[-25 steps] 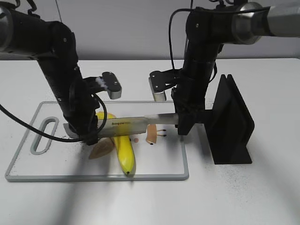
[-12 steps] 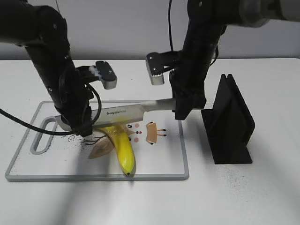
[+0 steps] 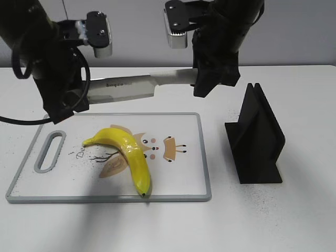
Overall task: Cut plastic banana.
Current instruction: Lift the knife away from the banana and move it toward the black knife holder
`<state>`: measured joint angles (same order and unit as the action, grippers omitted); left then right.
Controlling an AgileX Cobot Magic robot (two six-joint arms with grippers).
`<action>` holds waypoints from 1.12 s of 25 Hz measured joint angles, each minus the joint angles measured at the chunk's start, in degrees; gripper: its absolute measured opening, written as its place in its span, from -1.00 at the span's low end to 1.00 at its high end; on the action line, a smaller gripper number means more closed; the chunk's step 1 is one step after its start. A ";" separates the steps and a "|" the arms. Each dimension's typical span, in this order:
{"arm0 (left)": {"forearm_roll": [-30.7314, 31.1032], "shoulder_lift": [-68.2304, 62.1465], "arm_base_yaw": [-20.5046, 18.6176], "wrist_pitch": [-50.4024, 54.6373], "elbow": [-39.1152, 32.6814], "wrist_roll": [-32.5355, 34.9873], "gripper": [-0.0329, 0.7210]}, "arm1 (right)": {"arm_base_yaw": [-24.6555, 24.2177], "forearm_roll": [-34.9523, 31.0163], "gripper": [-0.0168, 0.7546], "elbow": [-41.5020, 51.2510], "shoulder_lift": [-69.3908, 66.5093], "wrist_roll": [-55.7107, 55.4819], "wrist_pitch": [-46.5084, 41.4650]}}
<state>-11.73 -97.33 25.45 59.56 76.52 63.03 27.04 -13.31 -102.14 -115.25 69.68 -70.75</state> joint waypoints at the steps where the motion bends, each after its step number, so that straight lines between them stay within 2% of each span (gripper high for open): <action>1: 0.06 0.96 0.00 -0.11 0.00 0.68 -0.91 | 0.00 -0.02 -0.51 -0.06 0.52 -0.05 0.00; 10: 0.06 3.05 0.00 -0.36 0.00 1.67 -0.90 | 0.00 -0.20 -0.51 -0.13 2.03 -0.12 0.00; 12: -0.03 3.05 0.00 -0.47 0.00 1.80 -0.82 | 0.00 -0.20 -0.52 -0.13 2.06 -0.23 0.00; 14: -0.38 3.05 0.00 -0.71 0.00 1.80 -0.57 | 0.00 -0.20 -0.53 -0.13 2.14 -0.51 -0.05; 15: -0.68 3.05 0.00 -0.71 0.00 1.80 -0.34 | 0.00 -0.20 -0.53 -0.13 2.24 -0.64 -0.05; 17: -2.05 3.05 0.00 -0.66 0.00 1.68 0.26 | 0.00 -0.14 -0.53 -0.13 2.30 -1.09 -0.05; 19: -3.33 3.05 0.00 -0.98 0.00 0.21 0.68 | -0.06 -0.14 -0.54 -0.13 2.30 -1.54 0.05; 22: -3.85 3.05 0.00 -2.43 0.00 -2.91 0.85 | -0.06 0.04 -0.54 -0.13 2.30 -2.20 0.12; 28: -0.65 3.10 0.00 -3.31 1.16 -11.19 0.89 | -0.06 0.21 -0.54 -0.13 2.30 -5.22 0.18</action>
<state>-12.39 -94.23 25.45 56.24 77.67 51.85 26.98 -13.10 -102.27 -112.95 64.46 -70.57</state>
